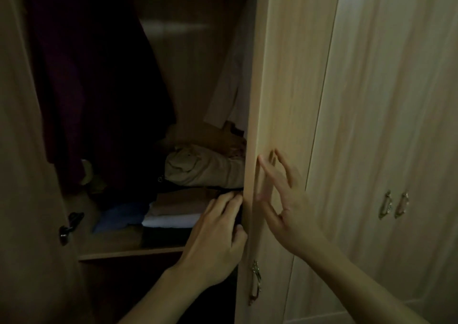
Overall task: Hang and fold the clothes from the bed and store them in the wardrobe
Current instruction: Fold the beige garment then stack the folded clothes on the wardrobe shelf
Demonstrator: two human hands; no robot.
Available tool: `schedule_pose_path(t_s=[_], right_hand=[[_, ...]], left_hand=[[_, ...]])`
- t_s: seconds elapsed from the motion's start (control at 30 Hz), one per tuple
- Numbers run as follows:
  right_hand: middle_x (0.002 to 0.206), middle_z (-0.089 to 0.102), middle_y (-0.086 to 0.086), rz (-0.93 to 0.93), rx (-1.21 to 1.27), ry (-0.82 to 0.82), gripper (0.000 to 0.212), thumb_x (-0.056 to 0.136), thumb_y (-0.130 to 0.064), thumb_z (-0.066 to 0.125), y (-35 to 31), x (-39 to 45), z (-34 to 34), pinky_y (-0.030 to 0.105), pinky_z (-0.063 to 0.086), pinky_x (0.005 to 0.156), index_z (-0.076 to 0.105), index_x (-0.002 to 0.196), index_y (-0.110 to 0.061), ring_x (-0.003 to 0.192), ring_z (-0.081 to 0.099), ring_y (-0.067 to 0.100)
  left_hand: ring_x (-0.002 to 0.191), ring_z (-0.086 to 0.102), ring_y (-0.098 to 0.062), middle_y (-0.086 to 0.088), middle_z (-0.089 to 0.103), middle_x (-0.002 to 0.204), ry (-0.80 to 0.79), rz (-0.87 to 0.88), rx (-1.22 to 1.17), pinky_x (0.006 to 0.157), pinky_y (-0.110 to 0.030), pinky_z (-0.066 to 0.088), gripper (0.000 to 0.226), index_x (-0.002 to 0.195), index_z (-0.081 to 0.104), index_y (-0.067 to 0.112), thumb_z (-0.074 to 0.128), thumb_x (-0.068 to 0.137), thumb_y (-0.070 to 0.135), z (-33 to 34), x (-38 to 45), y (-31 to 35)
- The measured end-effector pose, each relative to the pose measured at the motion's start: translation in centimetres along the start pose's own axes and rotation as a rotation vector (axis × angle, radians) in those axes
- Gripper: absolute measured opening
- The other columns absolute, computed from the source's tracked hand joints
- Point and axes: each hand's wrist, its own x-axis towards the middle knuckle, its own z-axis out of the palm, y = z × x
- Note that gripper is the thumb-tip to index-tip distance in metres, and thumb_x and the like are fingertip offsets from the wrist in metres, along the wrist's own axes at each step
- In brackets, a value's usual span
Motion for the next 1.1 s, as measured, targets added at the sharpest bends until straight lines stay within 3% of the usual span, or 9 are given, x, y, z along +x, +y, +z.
schedule_pose_path(t_s=[0.13,0.27,0.33,0.63,0.8,1.1], right_hand=[[0.164,0.001,-0.013,0.047,-0.124,-0.087,0.082,0.089,-0.047,0.061,-0.5,2.2,3.3,0.028,0.015,0.116,0.010,0.153,-0.045,0.150,0.006,0.006],[0.162,-0.010,-0.020,0.138,-0.182,-0.136,0.096,0.086,-0.043,0.068,0.0,2.8,6.6,0.048,0.026,0.119,-0.002,0.151,-0.051,0.151,-0.001,0.007],[0.162,-0.013,-0.017,0.154,-0.232,-0.136,0.100,0.084,-0.044,0.069,0.2,3.1,7.7,0.052,0.027,0.118,-0.005,0.151,-0.050,0.151,-0.002,0.011],[0.165,-0.004,-0.006,0.110,-0.333,-0.088,0.093,0.084,-0.055,0.061,1.2,4.8,11.0,0.053,0.029,0.116,0.002,0.155,-0.041,0.152,0.007,0.021],[0.165,-0.001,-0.002,0.087,-0.346,-0.053,0.094,0.083,-0.049,0.066,1.8,5.7,13.2,0.043,0.027,0.116,0.009,0.156,-0.034,0.150,0.011,0.026],[0.162,0.015,0.017,0.087,-0.599,-0.106,0.092,0.083,-0.047,0.069,3.3,8.4,16.4,0.057,0.037,0.106,0.019,0.156,-0.022,0.142,0.029,0.040]], left_hand=[[0.139,0.024,-0.004,0.014,0.022,0.156,-0.002,-0.047,-0.019,0.106,-0.017,0.019,0.062,0.155,0.020,0.029,0.044,0.098,0.031,-0.7,0.6,-4.7],[0.140,0.019,-0.002,0.017,0.011,0.158,-0.013,-0.088,-0.042,0.106,-0.015,0.017,0.064,0.156,0.013,0.034,0.042,0.099,0.034,0.2,1.0,-8.3],[0.138,0.015,0.000,0.018,0.008,0.158,-0.023,-0.096,-0.050,0.105,-0.014,0.016,0.065,0.156,0.012,0.034,0.042,0.099,0.034,0.7,1.0,-9.4],[0.147,0.013,-0.009,0.014,0.000,0.162,-0.047,-0.110,-0.048,0.116,-0.022,0.021,0.066,0.157,0.011,0.031,0.042,0.099,0.034,0.2,1.9,-12.5],[0.147,0.017,-0.018,0.008,-0.002,0.162,-0.044,-0.147,0.058,0.117,-0.031,0.028,0.062,0.154,0.022,0.025,0.047,0.097,0.033,-0.7,3.7,-13.5],[0.149,0.015,-0.019,0.004,-0.008,0.164,-0.014,-0.253,0.110,0.118,-0.032,0.025,0.076,0.158,0.006,0.028,0.049,0.096,0.029,-0.5,5.9,-15.2]])
